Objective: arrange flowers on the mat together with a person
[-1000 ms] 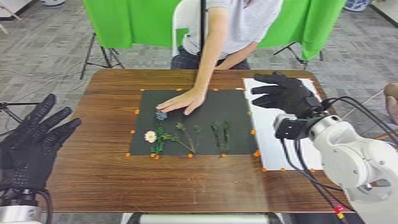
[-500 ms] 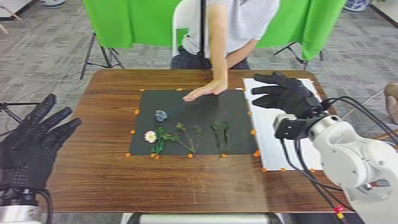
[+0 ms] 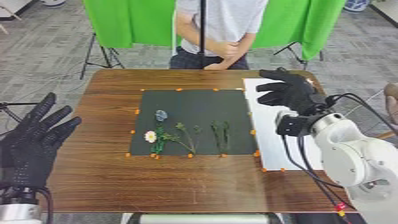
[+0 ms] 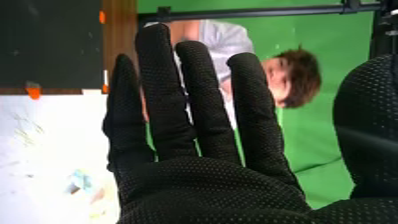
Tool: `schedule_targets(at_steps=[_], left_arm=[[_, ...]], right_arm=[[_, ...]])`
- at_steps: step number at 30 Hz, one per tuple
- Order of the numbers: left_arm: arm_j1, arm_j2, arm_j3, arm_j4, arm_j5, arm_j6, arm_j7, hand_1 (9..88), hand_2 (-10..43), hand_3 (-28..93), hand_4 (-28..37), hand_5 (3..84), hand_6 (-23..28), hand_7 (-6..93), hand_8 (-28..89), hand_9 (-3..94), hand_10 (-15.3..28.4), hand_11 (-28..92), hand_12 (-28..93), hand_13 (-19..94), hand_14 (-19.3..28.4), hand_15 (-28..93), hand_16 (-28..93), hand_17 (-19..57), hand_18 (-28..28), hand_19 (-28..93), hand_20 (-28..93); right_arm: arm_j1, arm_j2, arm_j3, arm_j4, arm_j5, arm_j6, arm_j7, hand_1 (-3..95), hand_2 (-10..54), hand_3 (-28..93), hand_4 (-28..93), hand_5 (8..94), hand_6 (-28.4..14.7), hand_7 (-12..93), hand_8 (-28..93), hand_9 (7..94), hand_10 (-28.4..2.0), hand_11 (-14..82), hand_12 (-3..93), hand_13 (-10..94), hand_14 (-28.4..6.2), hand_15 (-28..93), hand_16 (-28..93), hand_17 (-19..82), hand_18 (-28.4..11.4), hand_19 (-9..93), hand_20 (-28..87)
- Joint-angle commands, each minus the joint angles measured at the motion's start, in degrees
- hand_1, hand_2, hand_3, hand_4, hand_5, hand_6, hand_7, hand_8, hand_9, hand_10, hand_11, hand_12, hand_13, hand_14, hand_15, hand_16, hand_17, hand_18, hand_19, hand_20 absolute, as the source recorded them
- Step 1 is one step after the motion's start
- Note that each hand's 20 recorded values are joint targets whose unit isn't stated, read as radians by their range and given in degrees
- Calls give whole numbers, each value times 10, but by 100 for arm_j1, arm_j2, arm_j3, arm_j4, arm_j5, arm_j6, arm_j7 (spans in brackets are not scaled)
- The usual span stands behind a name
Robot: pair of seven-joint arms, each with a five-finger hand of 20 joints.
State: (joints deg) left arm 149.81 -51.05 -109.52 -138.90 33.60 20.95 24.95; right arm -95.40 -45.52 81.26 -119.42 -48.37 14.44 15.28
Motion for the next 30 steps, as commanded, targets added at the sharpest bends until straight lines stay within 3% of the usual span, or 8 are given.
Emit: schedule_targets(at_steps=[1,7,12,20,22,30], left_arm=[[15,-68,25,2,58,-55,-121,195,74,750,-277,303,41,91,-82,302,146,159,118,211,223,433,-52,-93,178,373,171],[51,-63,8,-19,39,-38,-94,196,73,751,-275,304,42,92,-83,301,146,159,118,211,223,433,-52,-93,178,374,171],[50,-56,2,-38,66,-53,-90,198,73,751,-275,304,42,92,-83,301,146,159,118,211,223,434,-52,-93,177,374,171],[-50,-140,-20,-30,138,-125,-256,199,73,750,-274,304,42,91,-83,301,146,160,118,212,223,435,-53,-93,177,375,171],[-62,-138,-11,-28,118,-103,-237,199,73,750,-272,304,42,92,-82,301,146,160,118,211,223,435,-54,-91,180,383,175],[-39,-134,-21,-23,102,-91,-224,200,73,750,-272,305,43,92,-83,301,146,161,118,213,225,443,-55,-89,183,397,181]], right_arm=[[-154,153,84,-235,-621,753,274,235,-8,697,-254,509,11,130,-121,575,-184,173,150,528,-189,528,114,190,-267,632,167],[117,360,-369,-405,-2075,1703,1243,244,-12,697,-240,508,-2,119,-114,614,-210,166,138,608,-179,549,105,243,-253,685,149],[231,516,-551,-379,-3237,1941,2127,257,-10,680,-235,524,-8,117,-111,671,-210,174,136,674,-167,552,108,276,-248,721,113],[517,814,-941,-59,-5036,1958,3597,267,-9,668,-223,534,-12,113,-110,698,-210,178,139,704,-165,555,115,294,-249,755,64],[793,900,-1364,177,-5962,2023,4158,282,-4,663,-217,537,-15,113,-109,713,-203,187,142,717,-162,549,111,300,-248,767,41],[1349,1081,-1916,785,-6691,1197,5037,306,-7,655,-208,563,-23,110,-113,763,-194,194,143,773,-148,535,123,331,-253,818,-34]])
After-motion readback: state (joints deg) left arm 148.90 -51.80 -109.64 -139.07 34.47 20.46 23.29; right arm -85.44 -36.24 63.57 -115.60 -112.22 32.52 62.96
